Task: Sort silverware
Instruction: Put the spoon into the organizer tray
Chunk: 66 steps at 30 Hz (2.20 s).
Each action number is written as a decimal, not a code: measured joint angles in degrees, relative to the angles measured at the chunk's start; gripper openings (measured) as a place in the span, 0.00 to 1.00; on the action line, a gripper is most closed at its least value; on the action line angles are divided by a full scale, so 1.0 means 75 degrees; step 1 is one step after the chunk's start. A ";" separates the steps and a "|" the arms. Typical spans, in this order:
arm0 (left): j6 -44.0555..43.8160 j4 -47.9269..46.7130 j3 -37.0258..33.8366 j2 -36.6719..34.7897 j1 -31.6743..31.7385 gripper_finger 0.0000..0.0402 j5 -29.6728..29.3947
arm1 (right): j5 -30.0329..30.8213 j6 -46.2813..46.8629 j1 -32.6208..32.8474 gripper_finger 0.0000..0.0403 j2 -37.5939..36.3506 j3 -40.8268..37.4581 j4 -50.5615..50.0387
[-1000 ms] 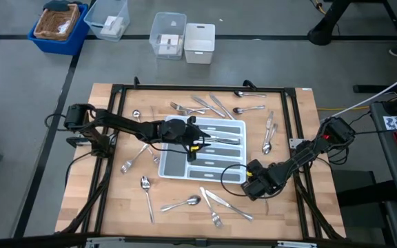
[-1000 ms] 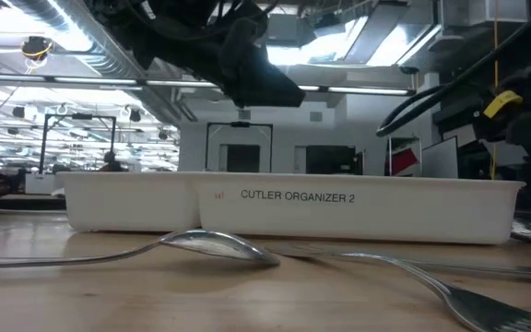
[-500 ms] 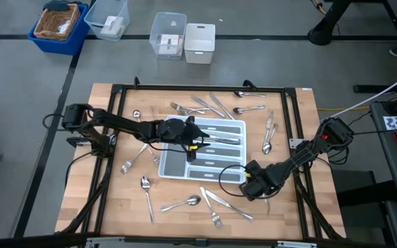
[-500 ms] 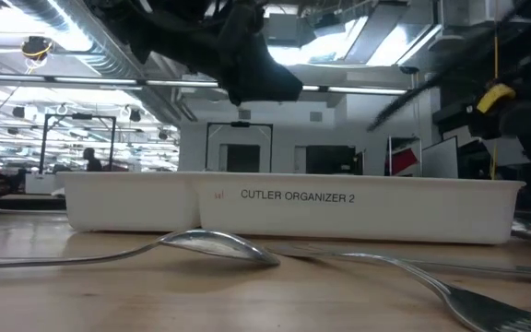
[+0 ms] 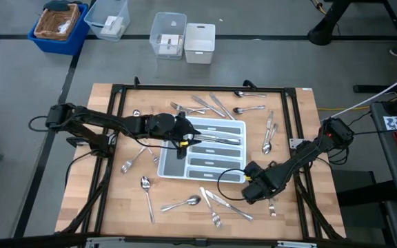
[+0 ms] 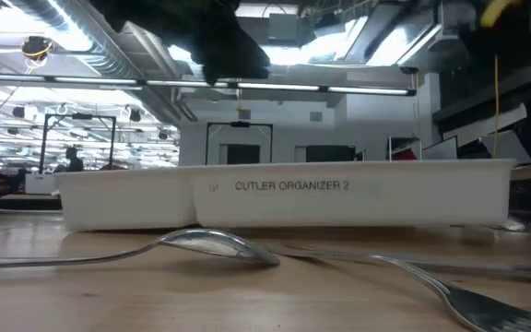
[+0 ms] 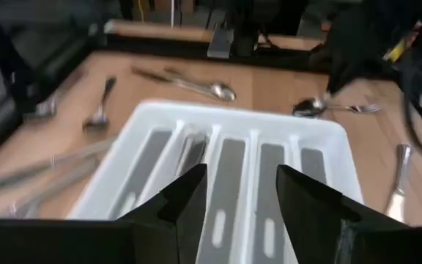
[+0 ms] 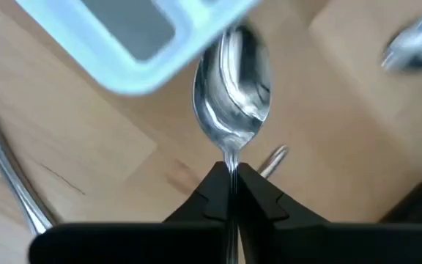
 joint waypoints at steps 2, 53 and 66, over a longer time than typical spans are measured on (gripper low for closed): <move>-0.0312 -0.0507 0.0000 -0.0217 0.0003 0.39 0.0003 | 0.0392 -0.0545 -0.0057 0.03 -0.0003 0.0362 -0.0366; -0.2381 -0.3717 0.0000 -0.1049 -0.0533 0.39 0.0425 | -0.0306 0.6178 0.1722 0.10 0.0655 0.1040 0.0053; -0.2444 -0.3714 0.0000 -0.1049 -0.0533 0.39 0.0423 | -0.0362 0.6940 0.1764 0.36 0.1845 0.1040 0.0086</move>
